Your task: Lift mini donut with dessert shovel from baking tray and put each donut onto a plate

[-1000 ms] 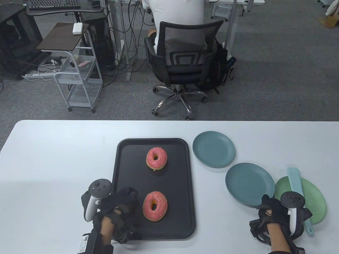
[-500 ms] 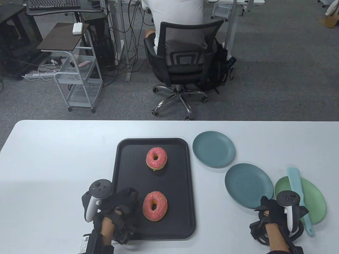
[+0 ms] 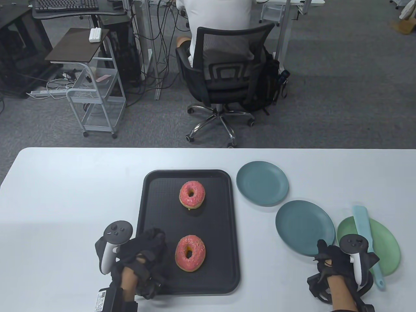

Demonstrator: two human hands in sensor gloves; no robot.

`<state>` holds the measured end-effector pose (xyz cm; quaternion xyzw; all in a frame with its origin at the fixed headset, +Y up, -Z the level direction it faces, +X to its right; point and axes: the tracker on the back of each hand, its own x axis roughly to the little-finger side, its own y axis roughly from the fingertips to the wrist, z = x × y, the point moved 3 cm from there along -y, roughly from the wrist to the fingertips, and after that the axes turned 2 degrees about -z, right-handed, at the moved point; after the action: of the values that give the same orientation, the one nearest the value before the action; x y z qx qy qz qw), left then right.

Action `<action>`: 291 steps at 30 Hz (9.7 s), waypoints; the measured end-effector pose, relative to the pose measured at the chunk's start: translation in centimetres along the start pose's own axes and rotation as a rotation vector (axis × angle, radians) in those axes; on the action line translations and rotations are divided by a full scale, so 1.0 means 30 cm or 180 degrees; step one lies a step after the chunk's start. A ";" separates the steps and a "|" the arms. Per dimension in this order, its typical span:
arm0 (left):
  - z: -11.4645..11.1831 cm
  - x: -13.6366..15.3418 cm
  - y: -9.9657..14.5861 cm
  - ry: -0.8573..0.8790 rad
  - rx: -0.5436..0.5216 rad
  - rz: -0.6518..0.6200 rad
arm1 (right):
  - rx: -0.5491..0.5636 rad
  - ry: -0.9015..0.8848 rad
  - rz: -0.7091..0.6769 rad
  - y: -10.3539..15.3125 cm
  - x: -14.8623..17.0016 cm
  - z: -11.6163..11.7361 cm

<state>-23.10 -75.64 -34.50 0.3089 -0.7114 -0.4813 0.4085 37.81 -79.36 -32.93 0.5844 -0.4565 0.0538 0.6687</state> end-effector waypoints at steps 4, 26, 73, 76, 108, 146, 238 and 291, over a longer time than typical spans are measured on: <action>0.037 0.014 0.008 0.0098 -0.0147 0.0008 | 0.0109 0.0409 -0.0067 0.024 -0.029 -0.023; 0.133 0.053 0.020 -0.0311 -0.0780 0.0117 | 0.1098 -0.0004 -0.0708 0.166 -0.129 -0.364; 0.135 0.081 -0.015 -0.1132 -0.1050 0.0497 | 0.1171 0.0727 0.0275 -0.120 0.129 -0.252; 0.136 0.082 -0.014 -0.1130 -0.1054 0.0504 | 0.1254 0.0624 0.0163 -0.097 0.112 -0.267; 0.105 0.103 -0.039 -0.1996 -0.0814 0.1240 | 0.0606 0.0993 -0.2400 0.369 -0.688 -0.108; 0.073 0.099 -0.059 -0.2074 -0.0566 0.1427 | 0.0113 0.2381 -0.2697 0.417 -1.133 0.490; 0.069 0.116 -0.068 -0.1951 -0.0528 0.1421 | 0.0490 0.1757 -0.1285 -0.017 -0.757 0.110; 0.091 0.148 -0.060 -0.1623 -0.0401 0.1295 | -0.0411 0.1821 -0.2908 0.502 -0.583 0.052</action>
<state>-27.53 -78.80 -35.47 0.0042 -0.8066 -0.4947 0.3234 17.73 -67.91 -33.81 0.6431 0.0419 -0.1136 0.7561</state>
